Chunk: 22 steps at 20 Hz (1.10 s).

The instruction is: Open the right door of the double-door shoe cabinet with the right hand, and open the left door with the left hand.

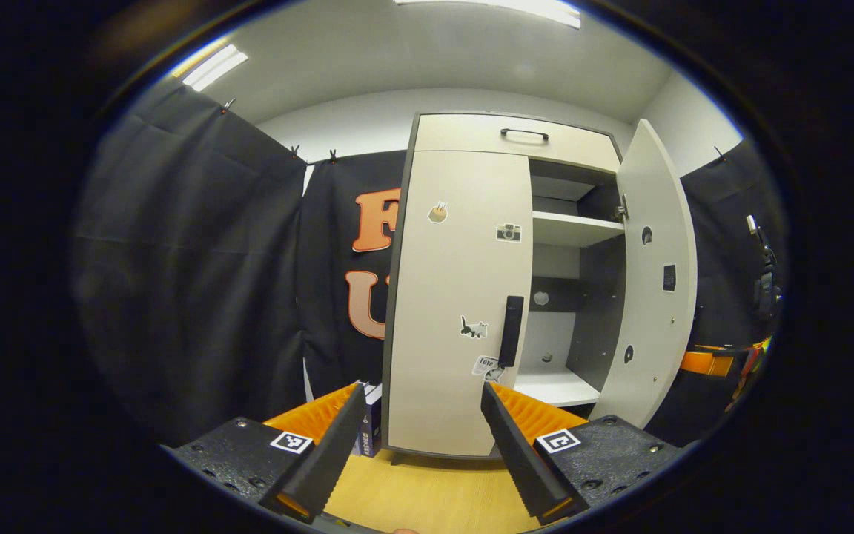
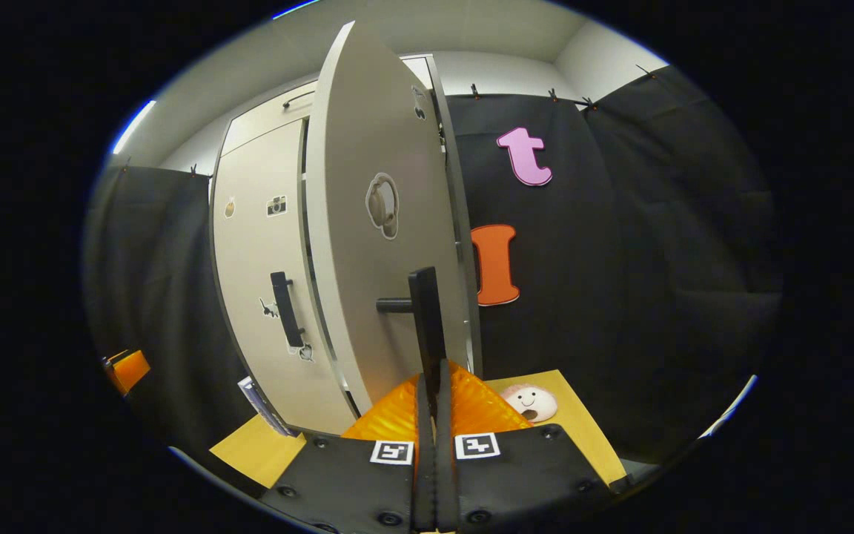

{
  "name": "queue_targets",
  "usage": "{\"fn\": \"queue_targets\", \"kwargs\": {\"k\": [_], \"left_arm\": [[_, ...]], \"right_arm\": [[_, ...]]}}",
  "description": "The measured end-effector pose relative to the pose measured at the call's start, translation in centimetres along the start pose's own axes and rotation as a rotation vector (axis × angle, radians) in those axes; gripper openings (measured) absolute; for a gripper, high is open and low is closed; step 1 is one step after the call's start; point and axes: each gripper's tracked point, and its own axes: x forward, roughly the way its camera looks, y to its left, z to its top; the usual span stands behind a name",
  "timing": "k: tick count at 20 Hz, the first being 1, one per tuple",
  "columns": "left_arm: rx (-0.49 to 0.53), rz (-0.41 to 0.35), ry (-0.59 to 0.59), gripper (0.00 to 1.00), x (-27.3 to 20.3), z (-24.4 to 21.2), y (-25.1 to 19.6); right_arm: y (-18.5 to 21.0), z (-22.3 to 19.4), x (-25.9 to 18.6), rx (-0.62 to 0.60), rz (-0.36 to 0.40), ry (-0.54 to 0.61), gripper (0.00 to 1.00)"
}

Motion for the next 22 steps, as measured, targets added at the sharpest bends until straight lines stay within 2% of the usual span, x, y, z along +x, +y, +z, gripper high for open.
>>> {"fn": "queue_targets", "kwargs": {"k": [2, 3, 4, 7, 10, 14, 18, 19, 20, 21, 22], "left_arm": [[-0.001, -0.011, 0.008, 0.92, 0.6, 0.0, -0.8], [-0.004, -0.014, 0.006, 0.94, 0.9, 0.1, -1.2], [-0.006, -0.022, 0.000, 0.97, 1.0, 0.4, -1.7], [-0.006, -0.032, -0.021, 0.96, 1.3, 1.3, -3.0], [0.002, -0.044, -0.041, 0.94, 1.3, 2.0, -4.1], [0.014, -0.074, -0.044, 0.94, 3.1, 2.4, -5.5], [0.043, -0.067, -0.041, 0.92, 5.5, 2.2, -6.0], [0.047, -0.066, -0.048, 0.92, 6.4, 2.2, -6.3], [0.037, -0.072, -0.052, 0.92, 7.3, 2.2, -6.6], [0.024, -0.079, -0.044, 0.92, 8.1, 1.8, -7.0], [0.016, -0.083, -0.036, 0.94, 8.8, 1.4, -7.3]], "right_arm": [[-0.7, -0.1, -0.4, -0.005, -0.011, 0.005, 0.07], [-0.8, -0.1, -0.6, 0.004, -0.010, 0.010, 0.07], [-0.7, -0.2, -0.9, 0.015, -0.003, 0.012, 0.08], [-0.2, -0.4, -1.2, 0.030, 0.034, 0.026, 0.08], [-3.2, 0.6, -2.2, -0.010, -0.048, -0.017, 0.07], [-4.2, 1.3, -3.9, 0.021, -0.065, -0.043, 0.07], [-5.1, 1.7, -4.9, 0.047, -0.094, -0.064, 0.08], [-5.2, 1.6, -5.0, 0.046, -0.098, -0.058, 0.00], [-5.5, 1.2, -5.7, 0.043, -0.105, -0.039, 0.20], [-5.5, 0.9, -6.2, 0.037, -0.101, -0.025, 0.28], [-5.6, 0.9, -6.5, 0.031, -0.097, -0.024, 0.51]]}}
